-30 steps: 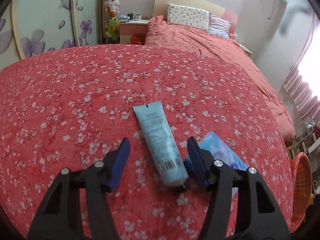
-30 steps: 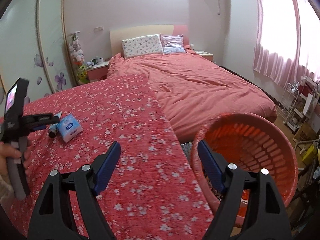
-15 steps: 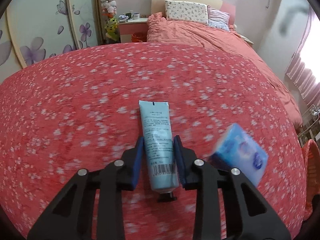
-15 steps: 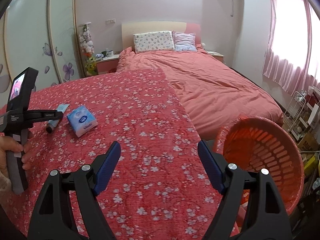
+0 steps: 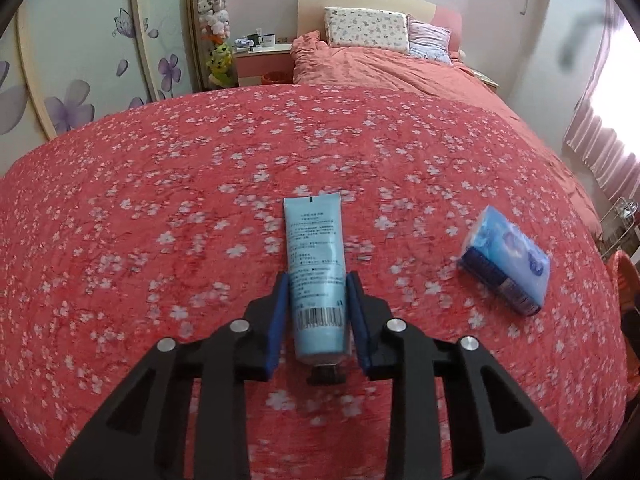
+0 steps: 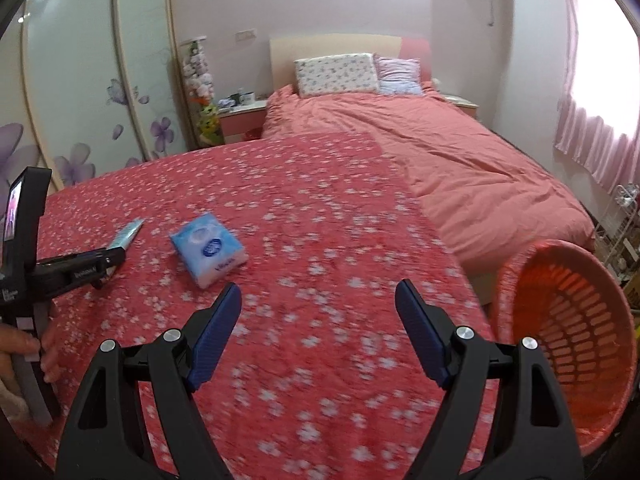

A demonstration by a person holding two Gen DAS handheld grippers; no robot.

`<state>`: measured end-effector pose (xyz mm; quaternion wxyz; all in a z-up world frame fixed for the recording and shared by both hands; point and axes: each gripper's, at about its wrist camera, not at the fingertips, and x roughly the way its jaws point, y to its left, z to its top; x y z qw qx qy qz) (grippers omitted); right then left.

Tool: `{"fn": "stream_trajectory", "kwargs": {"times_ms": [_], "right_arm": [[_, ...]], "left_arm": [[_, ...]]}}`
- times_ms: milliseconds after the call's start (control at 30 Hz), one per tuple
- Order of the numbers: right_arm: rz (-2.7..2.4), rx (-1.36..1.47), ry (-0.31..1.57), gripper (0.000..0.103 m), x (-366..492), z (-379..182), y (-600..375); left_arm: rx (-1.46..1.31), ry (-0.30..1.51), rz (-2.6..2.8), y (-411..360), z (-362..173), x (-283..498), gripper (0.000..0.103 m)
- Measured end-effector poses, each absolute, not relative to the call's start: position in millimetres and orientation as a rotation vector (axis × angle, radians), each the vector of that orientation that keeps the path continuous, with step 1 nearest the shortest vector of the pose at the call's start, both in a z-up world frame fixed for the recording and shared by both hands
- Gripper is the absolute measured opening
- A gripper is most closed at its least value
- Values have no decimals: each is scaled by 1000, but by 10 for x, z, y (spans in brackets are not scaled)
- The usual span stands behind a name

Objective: Collect trash
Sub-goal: 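Close the right gripper on the blue Vinda tissue pack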

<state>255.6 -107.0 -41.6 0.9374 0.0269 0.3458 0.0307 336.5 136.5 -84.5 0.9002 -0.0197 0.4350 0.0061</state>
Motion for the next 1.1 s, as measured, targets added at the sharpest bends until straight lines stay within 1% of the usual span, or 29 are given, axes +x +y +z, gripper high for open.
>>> {"fn": "stream_trajectory", "kwargs": {"times_ms": [267,367,467,667,733,767,800,967,1100], "right_arm": [[172,56,762,79,2950,-509,-732],[213,52,785,79,3098,-547,-599],[227,15,807,84,3205,-605,-445],[222,-45,872,84,3382,-726,-289],[216,-39,877,79,3395,-728,-306],[215,-35,880,70,3397,-733,-316],[210,-26,883,67,3389,-736,-329],[121,-4,879,65,3271,-723,-444],[31,57,884,67,3181,-739,-588]], "left_arm": [[-107,886,66,1782,-849,3305,29],[-109,886,67,1786,-842,3295,30],[-109,887,67,1793,-836,3296,30],[-126,885,61,1843,-832,3283,31],[-132,885,58,1910,-821,3324,31],[-134,884,58,1919,-820,3320,31],[-136,884,58,1919,-819,3313,31],[-144,883,55,1942,-817,3300,31],[-144,883,55,1948,-816,3300,31]]}}
